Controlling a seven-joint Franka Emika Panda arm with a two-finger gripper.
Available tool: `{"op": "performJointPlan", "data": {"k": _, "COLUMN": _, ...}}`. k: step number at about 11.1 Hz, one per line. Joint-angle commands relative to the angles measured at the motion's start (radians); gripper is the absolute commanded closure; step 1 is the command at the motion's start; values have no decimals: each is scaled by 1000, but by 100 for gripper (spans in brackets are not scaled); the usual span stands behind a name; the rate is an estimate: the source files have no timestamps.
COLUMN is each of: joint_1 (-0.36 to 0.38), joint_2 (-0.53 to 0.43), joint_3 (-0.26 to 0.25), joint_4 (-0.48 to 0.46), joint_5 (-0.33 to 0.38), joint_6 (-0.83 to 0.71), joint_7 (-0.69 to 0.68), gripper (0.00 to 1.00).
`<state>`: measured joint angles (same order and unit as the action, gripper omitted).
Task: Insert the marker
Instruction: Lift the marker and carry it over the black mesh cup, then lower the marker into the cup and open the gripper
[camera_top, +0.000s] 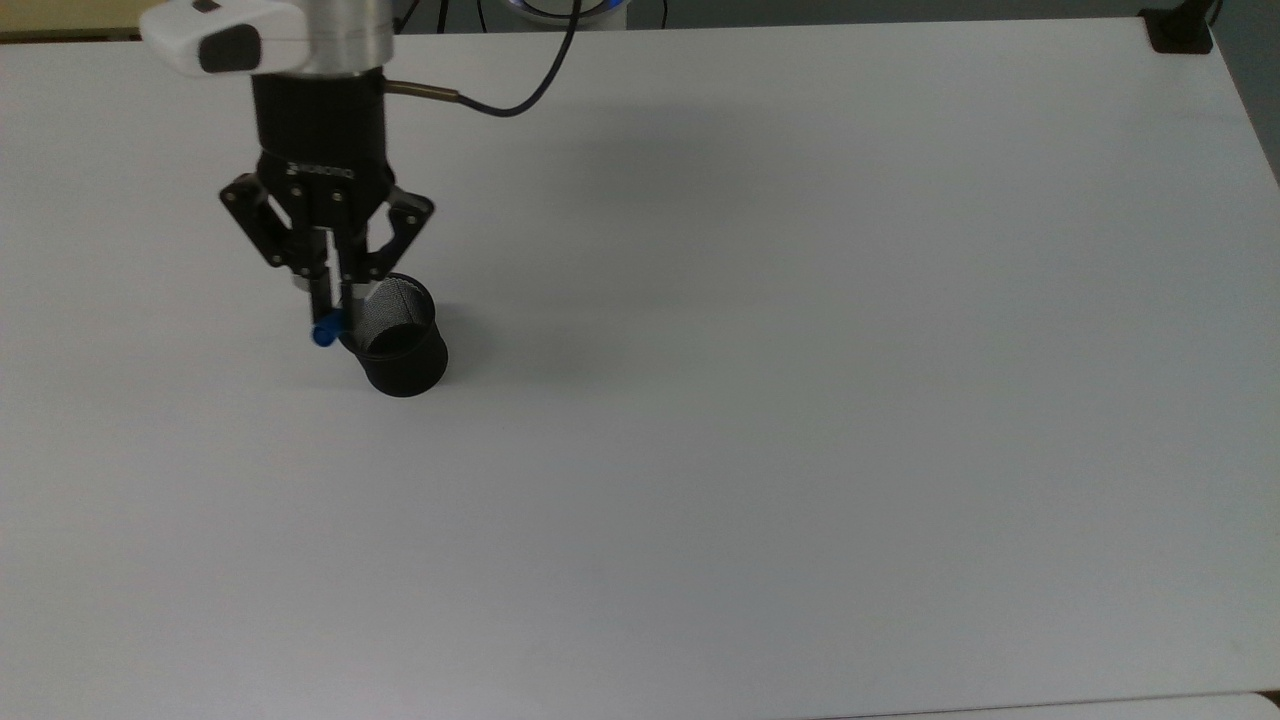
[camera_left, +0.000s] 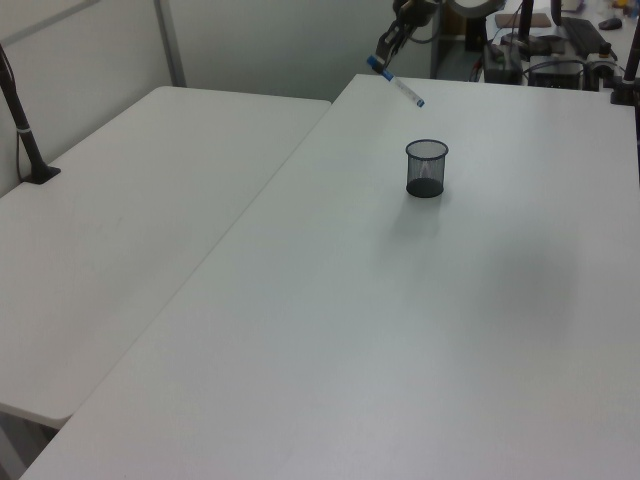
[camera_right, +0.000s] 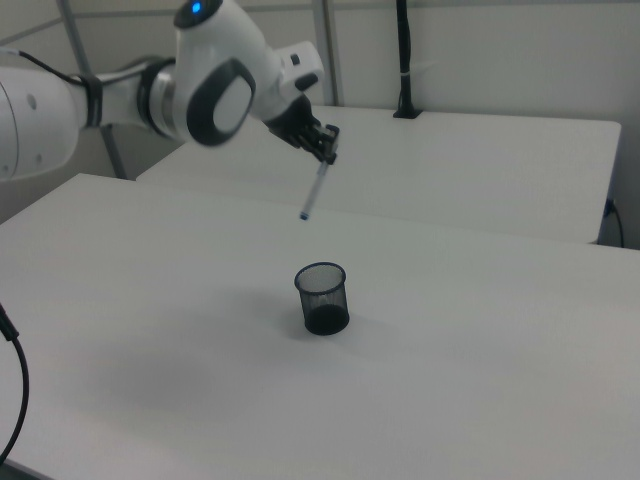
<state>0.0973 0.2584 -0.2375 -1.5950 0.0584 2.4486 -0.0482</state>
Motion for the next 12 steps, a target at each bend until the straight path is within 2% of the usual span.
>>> {"op": "performJointPlan", "data": {"k": 1, "joint_1": 7, "joint_2": -94, "joint_3": -25, "joint_4": -322, "joint_5": 9, "joint_6": 405, "joint_7": 1, "gripper": 100}}
{"op": "performJointPlan", "data": {"k": 2, "joint_1": 7, "joint_2": -87, "joint_3": -25, "joint_4": -362, "joint_5": 6, "joint_6": 473, "joint_7": -5, "gripper": 100}}
{"op": "performJointPlan", "data": {"k": 4, "joint_1": 7, "joint_2": -87, "joint_3": -25, "joint_4": -413, "joint_5": 6, "joint_6": 494, "joint_7": -51, "gripper": 100}}
{"op": "performJointPlan", "data": {"k": 8, "joint_1": 16, "joint_2": -79, "joint_3": -25, "joint_4": -494, "joint_5": 6, "joint_6": 573, "joint_7": -58, "gripper": 99}}
{"op": "performJointPlan", "data": {"k": 9, "joint_1": 16, "joint_2": -82, "joint_3": -25, "joint_4": -497, "joint_5": 6, "joint_6": 572, "joint_7": -59, "gripper": 92}}
{"op": "performJointPlan", "data": {"k": 10, "joint_1": 16, "joint_2": -82, "joint_3": -25, "joint_4": -497, "joint_5": 6, "joint_6": 570, "joint_7": -59, "gripper": 73}}
{"op": "performJointPlan", "data": {"k": 12, "joint_1": 13, "joint_2": -80, "joint_3": -25, "joint_4": -494, "joint_5": 6, "joint_6": 557, "joint_7": -53, "gripper": 26}}
